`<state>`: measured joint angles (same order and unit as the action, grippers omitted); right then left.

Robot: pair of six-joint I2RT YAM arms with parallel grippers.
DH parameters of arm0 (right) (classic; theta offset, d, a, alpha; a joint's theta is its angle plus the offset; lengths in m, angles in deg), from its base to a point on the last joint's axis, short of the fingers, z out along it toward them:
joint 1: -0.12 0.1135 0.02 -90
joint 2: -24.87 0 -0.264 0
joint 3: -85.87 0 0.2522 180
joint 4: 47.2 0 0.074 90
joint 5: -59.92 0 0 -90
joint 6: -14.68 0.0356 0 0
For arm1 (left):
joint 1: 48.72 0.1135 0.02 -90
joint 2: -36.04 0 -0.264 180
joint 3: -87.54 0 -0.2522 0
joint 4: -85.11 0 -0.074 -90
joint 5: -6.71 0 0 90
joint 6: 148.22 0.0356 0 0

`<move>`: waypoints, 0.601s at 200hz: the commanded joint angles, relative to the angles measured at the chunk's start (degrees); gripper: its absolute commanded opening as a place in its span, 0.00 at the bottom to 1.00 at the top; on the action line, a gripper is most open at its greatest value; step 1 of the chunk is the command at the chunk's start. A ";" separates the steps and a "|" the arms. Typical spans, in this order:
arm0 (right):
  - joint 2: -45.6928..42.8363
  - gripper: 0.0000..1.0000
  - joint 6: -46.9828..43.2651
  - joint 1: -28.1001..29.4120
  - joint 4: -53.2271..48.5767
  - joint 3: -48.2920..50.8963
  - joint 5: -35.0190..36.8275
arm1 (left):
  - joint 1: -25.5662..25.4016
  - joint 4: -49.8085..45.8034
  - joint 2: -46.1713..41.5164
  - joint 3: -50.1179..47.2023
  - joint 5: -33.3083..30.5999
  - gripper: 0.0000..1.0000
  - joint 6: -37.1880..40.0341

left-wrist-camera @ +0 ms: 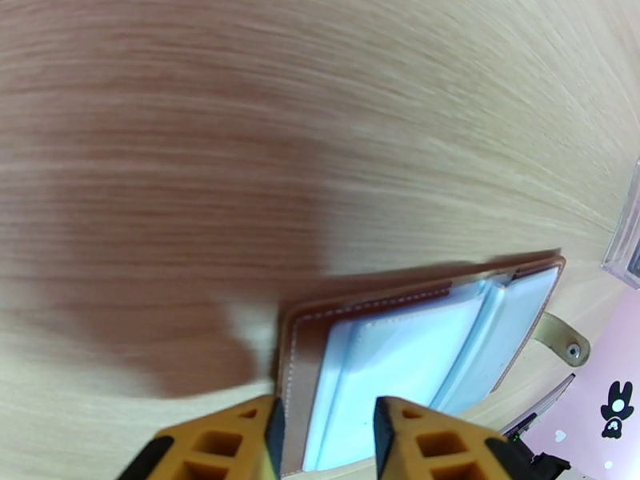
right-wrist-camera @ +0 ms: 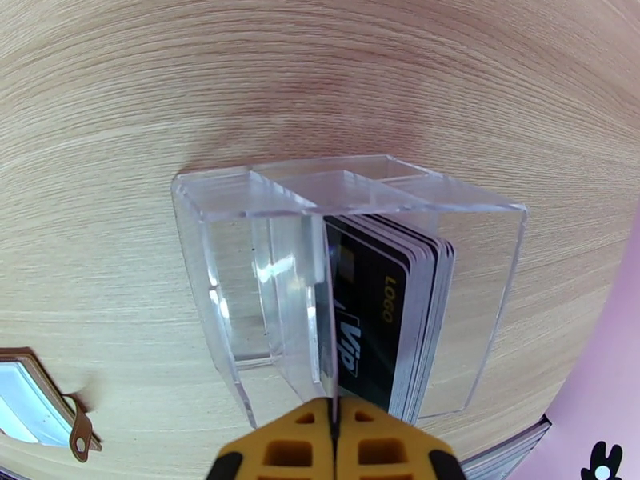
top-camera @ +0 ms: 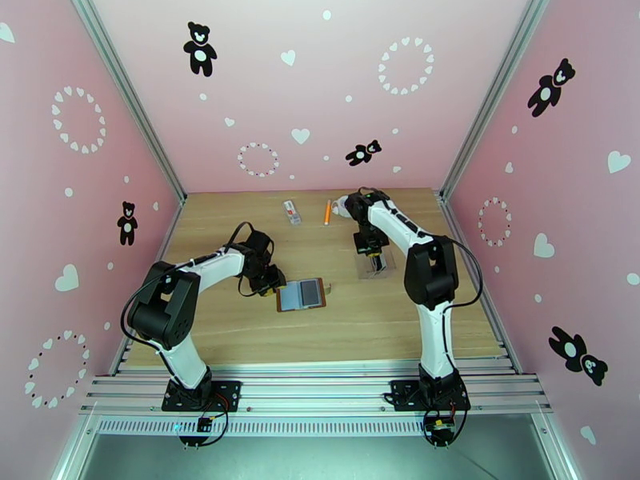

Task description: Put the credit cards into the card holder

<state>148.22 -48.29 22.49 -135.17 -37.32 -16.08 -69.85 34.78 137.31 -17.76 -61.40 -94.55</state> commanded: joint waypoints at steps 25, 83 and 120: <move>-5.26 0.00 1.84 -0.05 -2.05 -2.24 -2.72 | 0.21 -0.95 0.38 1.61 0.53 0.36 1.18; -11.03 0.00 12.68 0.24 -0.67 -1.10 -15.38 | 0.23 -0.79 -1.84 2.32 1.30 0.36 0.87; -11.58 0.00 22.53 3.60 4.43 3.09 -25.49 | 0.21 -0.60 -2.69 3.43 3.61 0.36 0.22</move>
<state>136.85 -34.22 23.23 -133.34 -36.29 -32.38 -69.85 34.47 137.18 -16.12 -60.30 -94.25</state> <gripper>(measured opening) 0.032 0.361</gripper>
